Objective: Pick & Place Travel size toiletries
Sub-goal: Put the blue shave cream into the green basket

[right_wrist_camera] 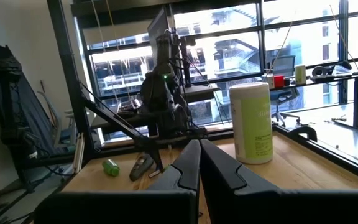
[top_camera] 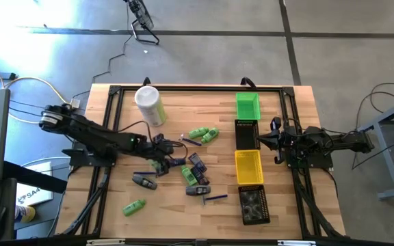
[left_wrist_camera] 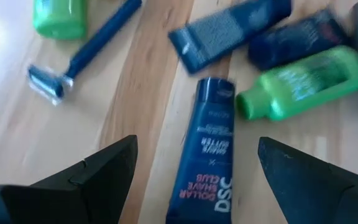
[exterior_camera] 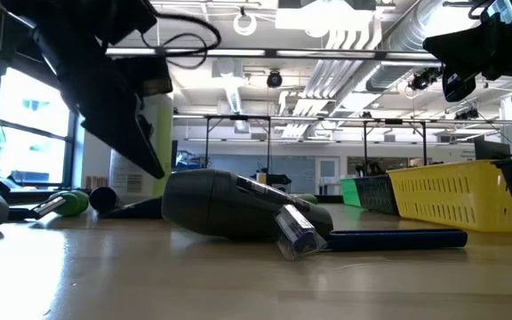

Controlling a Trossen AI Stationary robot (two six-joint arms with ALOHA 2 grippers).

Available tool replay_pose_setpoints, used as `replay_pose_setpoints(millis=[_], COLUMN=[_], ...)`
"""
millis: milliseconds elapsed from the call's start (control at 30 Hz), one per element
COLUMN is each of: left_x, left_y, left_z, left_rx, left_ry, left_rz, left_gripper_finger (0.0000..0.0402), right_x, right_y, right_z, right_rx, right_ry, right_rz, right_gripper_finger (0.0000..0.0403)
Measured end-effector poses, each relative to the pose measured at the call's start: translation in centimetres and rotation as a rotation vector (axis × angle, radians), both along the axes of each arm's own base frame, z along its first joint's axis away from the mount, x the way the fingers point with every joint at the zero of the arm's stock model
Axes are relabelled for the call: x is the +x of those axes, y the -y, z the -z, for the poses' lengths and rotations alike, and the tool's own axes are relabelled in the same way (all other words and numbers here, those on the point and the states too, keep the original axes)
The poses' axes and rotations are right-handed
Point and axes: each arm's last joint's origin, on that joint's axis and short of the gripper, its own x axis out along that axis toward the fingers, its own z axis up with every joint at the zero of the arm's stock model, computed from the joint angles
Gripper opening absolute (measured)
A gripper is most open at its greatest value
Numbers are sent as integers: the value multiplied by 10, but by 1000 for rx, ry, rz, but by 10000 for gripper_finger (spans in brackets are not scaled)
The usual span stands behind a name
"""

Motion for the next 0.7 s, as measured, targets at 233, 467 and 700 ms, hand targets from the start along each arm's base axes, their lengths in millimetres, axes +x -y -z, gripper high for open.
replay_pose_setpoints(millis=[233,467,700], left_x=[6,17,19], left_y=[1,4,4], left_z=[21,34,43], left_rx=[10,1,24], left_ry=[-80,-56,-86], left_rz=[-1,56,60], left_gripper_finger=[328,328,328], right_x=[0,0,0], right_y=[0,0,0], right_z=[0,0,0], right_rx=[0,0,0], right_ry=[-1,-1,-1], right_rz=[0,-1,-1], right_gripper_finger=[3,3,3])
